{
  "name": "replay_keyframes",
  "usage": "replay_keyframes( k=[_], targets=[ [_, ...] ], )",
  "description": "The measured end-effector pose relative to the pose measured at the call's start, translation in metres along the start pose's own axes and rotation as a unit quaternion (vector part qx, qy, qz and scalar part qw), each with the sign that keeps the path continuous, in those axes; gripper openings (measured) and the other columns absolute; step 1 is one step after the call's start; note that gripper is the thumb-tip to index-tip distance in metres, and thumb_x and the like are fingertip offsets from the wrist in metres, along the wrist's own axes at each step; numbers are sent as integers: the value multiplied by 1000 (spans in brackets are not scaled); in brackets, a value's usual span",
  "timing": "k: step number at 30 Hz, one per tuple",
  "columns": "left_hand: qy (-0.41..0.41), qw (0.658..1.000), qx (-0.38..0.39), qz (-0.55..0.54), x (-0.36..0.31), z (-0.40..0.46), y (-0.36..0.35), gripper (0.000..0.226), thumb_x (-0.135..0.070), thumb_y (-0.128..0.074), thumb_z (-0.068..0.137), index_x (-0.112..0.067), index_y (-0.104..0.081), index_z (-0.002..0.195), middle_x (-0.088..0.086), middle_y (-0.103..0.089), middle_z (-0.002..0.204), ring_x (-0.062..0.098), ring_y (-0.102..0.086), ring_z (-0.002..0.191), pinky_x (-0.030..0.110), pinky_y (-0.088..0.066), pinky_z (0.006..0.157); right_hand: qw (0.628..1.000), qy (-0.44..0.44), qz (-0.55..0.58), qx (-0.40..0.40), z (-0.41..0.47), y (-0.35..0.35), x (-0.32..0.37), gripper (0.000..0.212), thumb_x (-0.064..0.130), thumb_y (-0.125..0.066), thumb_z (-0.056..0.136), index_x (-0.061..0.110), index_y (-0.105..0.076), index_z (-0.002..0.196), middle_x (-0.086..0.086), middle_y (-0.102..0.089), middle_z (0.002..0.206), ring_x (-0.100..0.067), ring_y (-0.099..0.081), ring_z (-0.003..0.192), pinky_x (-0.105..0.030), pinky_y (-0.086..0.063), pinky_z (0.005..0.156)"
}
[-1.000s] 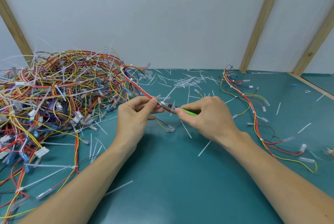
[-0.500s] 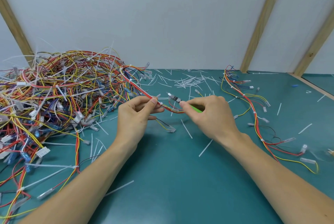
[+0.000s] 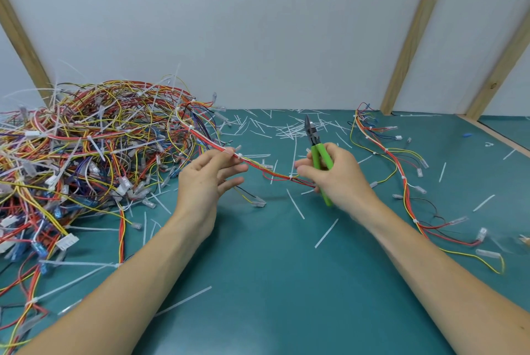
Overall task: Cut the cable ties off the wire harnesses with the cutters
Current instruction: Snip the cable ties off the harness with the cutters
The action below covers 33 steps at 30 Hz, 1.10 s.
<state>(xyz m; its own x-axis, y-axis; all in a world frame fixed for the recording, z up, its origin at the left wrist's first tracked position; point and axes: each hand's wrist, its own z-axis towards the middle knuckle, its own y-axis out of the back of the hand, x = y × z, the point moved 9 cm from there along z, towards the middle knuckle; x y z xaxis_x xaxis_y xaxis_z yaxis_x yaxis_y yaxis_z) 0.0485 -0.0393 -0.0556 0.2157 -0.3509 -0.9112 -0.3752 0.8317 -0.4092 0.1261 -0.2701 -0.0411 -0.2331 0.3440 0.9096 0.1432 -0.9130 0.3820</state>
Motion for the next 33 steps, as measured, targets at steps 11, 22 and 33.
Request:
replay_keyframes(
  k=[11,22,33],
  targets=[
    [64,994,-58,-70,12,11,24,10,-15,-63,97,-13,-67,89,-5,-72,71,6,-73,69,19,-57,59,987,67,-115,91,-17,-27,16,28,19,-84,79,26,-58,87,16,-75,80,-10,-70,73,-41,-59,81],
    [-101,972,102,183,-5,-18,-31,71,-65,-31,100,-7,-70,90,12,-72,70,27,-69,54,28,-45,41,999,17,42,13,-9,-8,13,29,7,-86,79,16,-60,89,4,-72,72,-13,-59,59,-23,-51,54],
    [-105,952,133,253,4,-16,-36,4,-12,-69,93,-15,-70,90,3,-76,78,19,-74,70,32,-51,52,987,-25,133,85,-15,-35,6,26,7,-84,83,15,-61,93,2,-69,70,-12,-60,58,-34,-59,57]
  ],
)
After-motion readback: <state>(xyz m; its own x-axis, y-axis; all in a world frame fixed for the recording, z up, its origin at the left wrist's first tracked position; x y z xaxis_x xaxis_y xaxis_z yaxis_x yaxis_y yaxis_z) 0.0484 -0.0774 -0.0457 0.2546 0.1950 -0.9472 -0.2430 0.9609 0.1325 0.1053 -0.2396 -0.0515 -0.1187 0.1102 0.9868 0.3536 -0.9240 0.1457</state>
